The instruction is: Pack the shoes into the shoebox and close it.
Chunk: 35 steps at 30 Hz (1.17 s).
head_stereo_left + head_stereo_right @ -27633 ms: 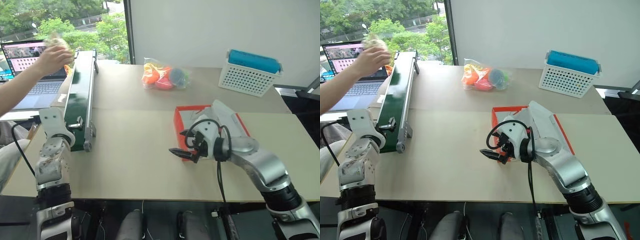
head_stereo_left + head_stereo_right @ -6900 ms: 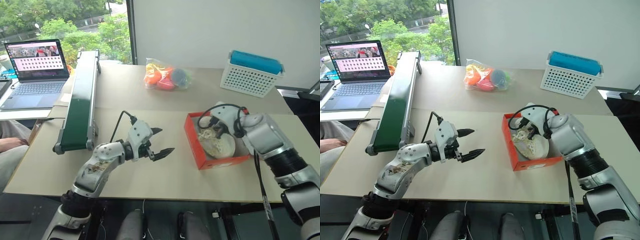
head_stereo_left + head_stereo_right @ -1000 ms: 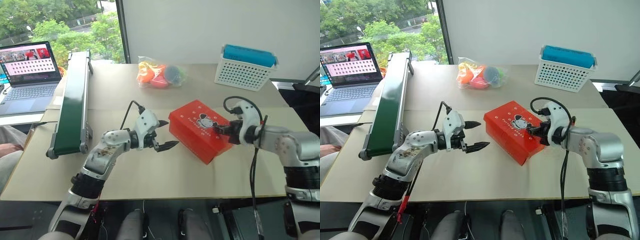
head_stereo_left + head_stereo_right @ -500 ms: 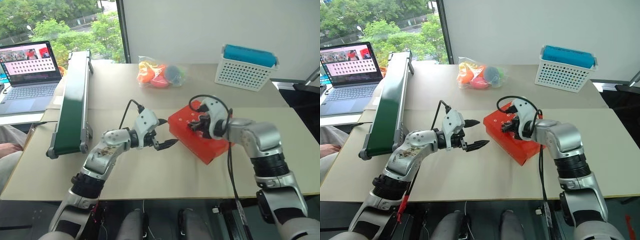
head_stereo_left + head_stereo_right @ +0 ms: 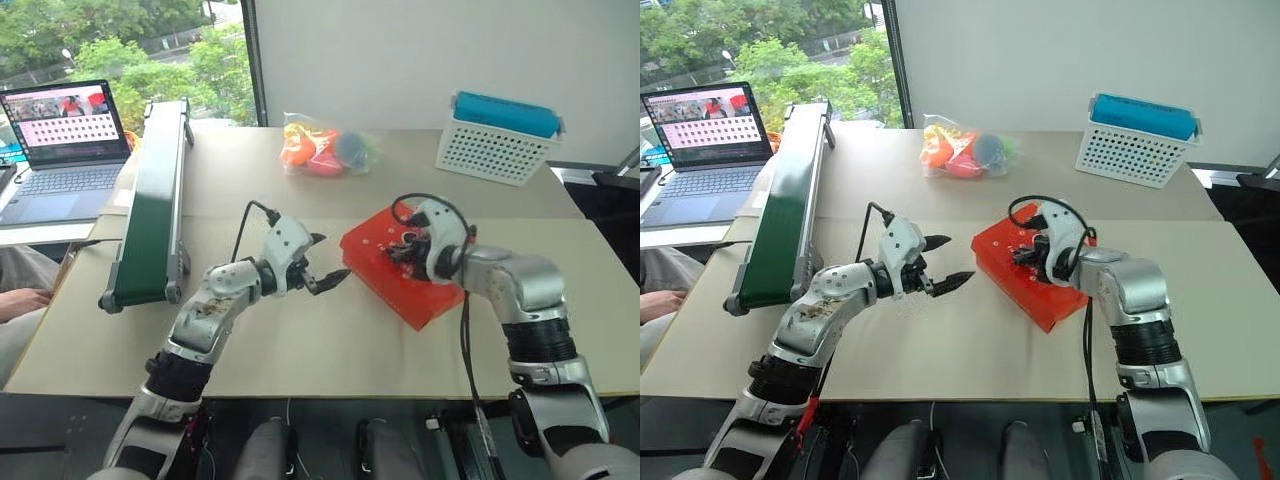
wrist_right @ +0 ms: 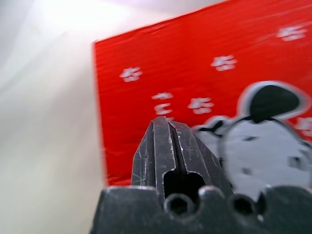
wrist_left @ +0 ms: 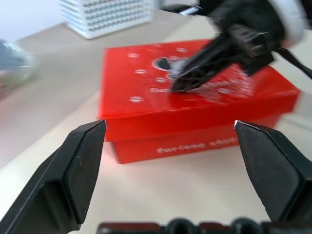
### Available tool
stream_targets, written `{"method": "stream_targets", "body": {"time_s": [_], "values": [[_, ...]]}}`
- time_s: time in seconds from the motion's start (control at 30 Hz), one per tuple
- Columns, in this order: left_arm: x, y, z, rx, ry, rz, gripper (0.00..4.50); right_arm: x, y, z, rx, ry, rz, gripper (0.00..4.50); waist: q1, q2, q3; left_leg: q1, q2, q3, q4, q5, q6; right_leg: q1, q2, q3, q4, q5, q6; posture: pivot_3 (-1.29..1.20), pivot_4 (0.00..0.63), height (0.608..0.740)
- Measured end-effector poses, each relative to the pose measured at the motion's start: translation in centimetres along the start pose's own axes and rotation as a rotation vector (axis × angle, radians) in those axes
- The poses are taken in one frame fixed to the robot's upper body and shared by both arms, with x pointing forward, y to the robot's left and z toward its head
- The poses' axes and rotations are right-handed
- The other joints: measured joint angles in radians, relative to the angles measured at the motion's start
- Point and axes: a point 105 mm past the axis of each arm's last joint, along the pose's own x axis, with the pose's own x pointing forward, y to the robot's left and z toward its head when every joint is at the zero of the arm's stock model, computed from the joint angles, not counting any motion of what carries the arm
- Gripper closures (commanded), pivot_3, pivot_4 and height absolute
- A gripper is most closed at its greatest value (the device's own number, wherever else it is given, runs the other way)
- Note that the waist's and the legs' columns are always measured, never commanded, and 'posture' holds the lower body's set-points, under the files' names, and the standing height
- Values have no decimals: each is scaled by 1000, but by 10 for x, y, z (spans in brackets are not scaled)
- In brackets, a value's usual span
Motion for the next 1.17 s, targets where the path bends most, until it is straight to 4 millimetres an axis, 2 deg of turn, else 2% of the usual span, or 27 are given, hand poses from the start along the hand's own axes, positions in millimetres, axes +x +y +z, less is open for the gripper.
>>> {"method": "stream_targets", "body": {"time_s": [0.1, 0.17, 0.23, 0.3, 0.37, 0.43, 0.5, 0.6, 0.77, 0.83, 0.97, 1.17], "values": [[-9, 24, 7, -27, -43, 157, 0, -29, 10, 41, -41, -201, 38, 4463, -3, 0, 0, -2, 0, 0, 0, 0, 0, -2, 0, -1, 0, 0, 0, 0, 150, 699], [-16, 40, 7, -69, -70, 281, 0, -51, 16, 57, -83, -308, 55, 4463, 0, -1, 0, -2, 0, -1, 0, 0, 0, 0, 0, -2, 0, 0, 0, 0, 150, 699], [-27, 54, -1, -101, -62, 387, 0, -66, 14, 61, -114, -357, 35, 4463, 0, -1, 0, -1, 0, -1, 0, 0, 0, 1, 0, -2, 0, 1, 0, 0, 150, 699], [-34, 60, -9, -138, -48, 454, 0, -74, -6, 51, -162, -326, -76, 4463, 4, -1, 0, -1, -1, -2, 2, 0, 0, 2, -1, -3, -1, 1, 1, 0, 150, 699], [-46, 66, -24, -180, -19, 534, 0, -83, -50, 23, -260, -191, -305, 4463, 11, -3, 0, -1, -2, -1, 2, 0, 1, 3, -3, -4, -2, 0, 1, 0, 150, 699], [-55, 70, -36, -207, 10, 583, 0, -86, -71, 5, -232, -148, -391, 4463, 7, -4, 1, -1, -2, 0, 1, 0, 1, 1, -3, -2, -2, 0, 1, 0, 150, 699], [-56, 70, -35, -215, 2, 603, 0, -86, -79, 1, -184, -187, -415, 4463, 0, -4, 1, -1, -1, 0, 1, 0, 0, 0, -1, -2, -1, 0, 1, 0, 150, 699], [-55, 67, -34, -223, -11, 615, 0, -94, -91, 1, -251, -206, -507, 4463, 0, -4, 1, 0, 0, -1, 0, 0, 0, 1, 0, -2, 0, 0, 1, 0, 150, 699], [-61, 68, -41, -233, 6, 651, 0, -106, -121, -21, -307, -154, -674, 4463, 2, -4, 1, 0, -1, 0, 1, 0, 0, 1, -1, -1, 0, 0, 1, 0, 150, 699], [-62, 69, -41, -231, 7, 657, 0, -108, -128, -29, -298, -138, -699, 4463, 3, -4, 1, 0, -1, 0, 1, 0, 0, 1, -1, -1, 0, 0, 1, 0, 150, 699], [-64, 72, -42, -214, 11, 686, 0, -126, -153, -52, -236, -110, -795, 4463, 2, -4, 1, 0, -1, 0, 1, 0, 0, 1, -1, -1, -1, 0, 1, 0, 150, 699], [-64, 72, -39, -200, -5, 704, 0, -141, -171, -61, -171, -129, -855, 4463, -2, -4, 1, 1, -1, 0, 1, 0, 0, 2, -1, 0, 0, 0, 1, 0, 150, 699]]}}
